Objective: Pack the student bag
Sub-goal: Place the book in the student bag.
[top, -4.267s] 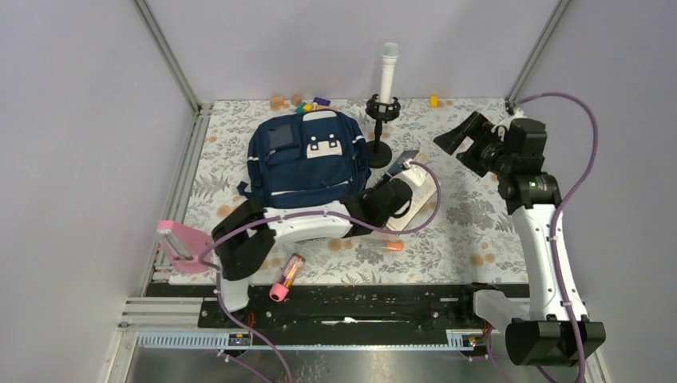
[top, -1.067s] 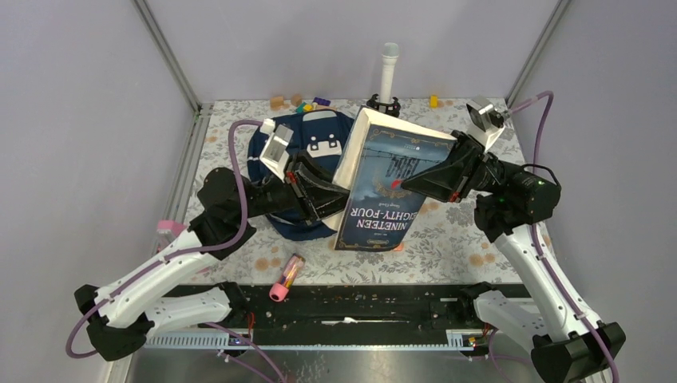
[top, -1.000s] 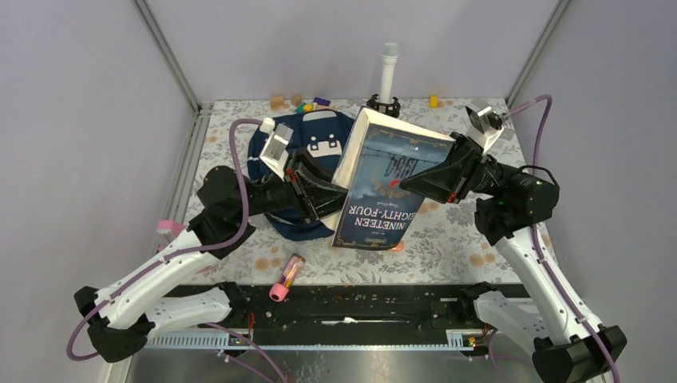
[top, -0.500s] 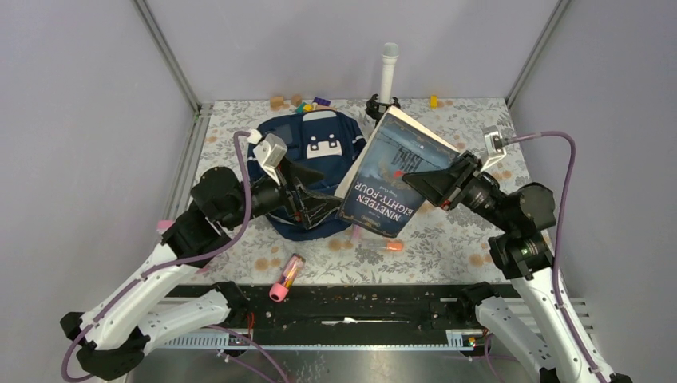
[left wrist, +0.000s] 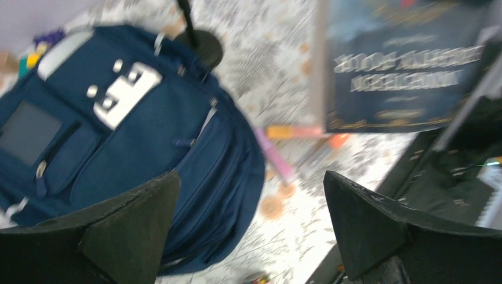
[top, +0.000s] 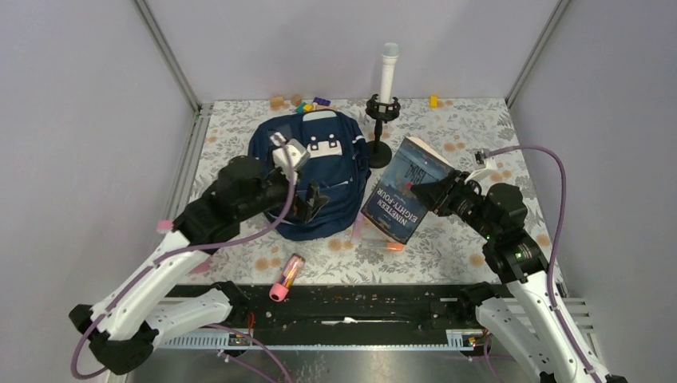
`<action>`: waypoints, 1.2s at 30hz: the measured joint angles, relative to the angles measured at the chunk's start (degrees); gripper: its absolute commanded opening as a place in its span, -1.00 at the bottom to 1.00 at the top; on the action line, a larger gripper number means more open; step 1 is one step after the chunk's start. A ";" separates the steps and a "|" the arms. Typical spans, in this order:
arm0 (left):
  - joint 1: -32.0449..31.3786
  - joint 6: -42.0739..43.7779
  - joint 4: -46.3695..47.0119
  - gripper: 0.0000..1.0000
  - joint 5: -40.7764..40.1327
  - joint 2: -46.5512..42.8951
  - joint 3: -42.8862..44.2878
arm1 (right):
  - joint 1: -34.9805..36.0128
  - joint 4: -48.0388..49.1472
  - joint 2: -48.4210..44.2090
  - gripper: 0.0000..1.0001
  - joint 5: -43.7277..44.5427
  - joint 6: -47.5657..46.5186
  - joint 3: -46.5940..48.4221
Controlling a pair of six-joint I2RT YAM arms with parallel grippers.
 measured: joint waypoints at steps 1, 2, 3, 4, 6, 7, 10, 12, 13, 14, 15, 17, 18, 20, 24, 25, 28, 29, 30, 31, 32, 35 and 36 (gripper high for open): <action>0.00 1.03 -0.04 0.97 -1.90 1.03 -0.87 | 0.00 -0.79 -0.42 -1.00 0.46 -0.26 -0.17; 0.00 2.03 -0.13 0.97 -4.20 2.34 -2.03 | 0.00 -1.60 -0.92 -1.00 1.01 -0.59 -0.33; 0.00 2.93 -0.22 0.96 -6.45 3.45 -3.10 | 0.00 -2.21 -1.44 -1.00 1.31 -0.90 -0.44; 0.00 3.80 -0.42 0.95 -9.03 4.59 -4.37 | 0.00 -2.62 -1.95 -1.00 1.49 -1.14 -0.55; 0.02 5.49 -0.70 0.91 -13.29 6.29 -6.86 | 0.00 -3.23 -2.89 -1.00 1.66 -1.38 -0.83; 0.04 6.16 -0.87 0.87 -14.88 6.99 -8.09 | 0.00 -3.48 -3.30 -1.00 1.66 -1.40 -0.96; 0.04 7.34 -1.75 0.79 -16.44 9.27 -10.03 | 0.00 -3.52 -3.80 -1.00 1.60 -1.38 -1.46; 0.04 7.61 -1.95 0.73 -16.35 11.10 -10.12 | 0.00 -3.50 -3.82 -1.00 1.40 -1.31 -1.95; 0.04 7.69 -1.88 0.72 -16.22 12.13 -10.12 | 0.00 -3.50 -3.82 -1.00 1.33 -1.18 -2.34; 0.04 7.69 -1.81 0.68 -16.11 12.96 -10.12 | 0.00 -3.50 -3.82 -1.00 1.27 -1.07 -2.69; 0.04 7.76 -1.75 0.61 -15.80 14.03 -10.16 | 0.00 -3.54 -3.82 -1.00 1.25 -0.87 -3.17; -0.13 7.85 -1.73 0.52 -15.23 16.17 -10.27 | 0.00 -3.72 -3.80 -1.00 1.22 -0.57 -3.96; -0.26 7.89 -1.73 0.50 -14.80 17.31 -10.34 | 0.00 -3.96 -3.80 -1.00 1.22 -0.42 -4.22; -0.59 8.13 -1.97 0.50 -13.66 19.63 -10.36 | 0.00 -4.61 -3.80 -1.00 1.22 -0.17 -4.52; -2.03 8.11 -3.76 0.55 -12.92 24.33 -10.36 | 0.00 -4.70 -3.80 -1.00 1.25 0.22 -4.63; -2.51 8.11 -4.22 0.55 -12.92 25.11 -10.38 | 0.00 -4.72 -3.80 -1.00 1.22 0.31 -4.63; -4.37 8.09 -5.35 0.36 -14.05 26.34 -10.43 | 0.00 -4.66 -3.63 -1.00 1.20 0.87 -4.70; -4.94 8.09 -5.60 0.23 -14.88 26.58 -10.43 | 0.00 -4.61 -3.54 -1.00 1.18 1.09 -4.76; -5.42 8.02 -5.64 0.17 -15.74 26.75 -10.43 | 0.00 -4.42 -3.48 -1.00 1.07 1.42 -4.94; -5.81 8.07 -5.62 0.12 -16.70 27.06 -10.43 | 0.00 -4.11 -3.45 -1.00 0.92 1.68 -5.16; -5.86 7.82 -5.62 0.02 -17.25 27.34 -10.43 | 0.00 -3.76 -3.41 -1.00 0.79 2.01 -5.46; -5.84 7.48 -5.66 -0.13 -19.50 28.35 -10.43 | 0.00 -3.32 -3.30 -1.00 0.63 2.82 -6.03; -5.79 7.43 -5.66 -0.14 -20.22 28.68 -10.43 | 0.00 -3.34 -3.30 -1.00 0.59 3.06 -6.16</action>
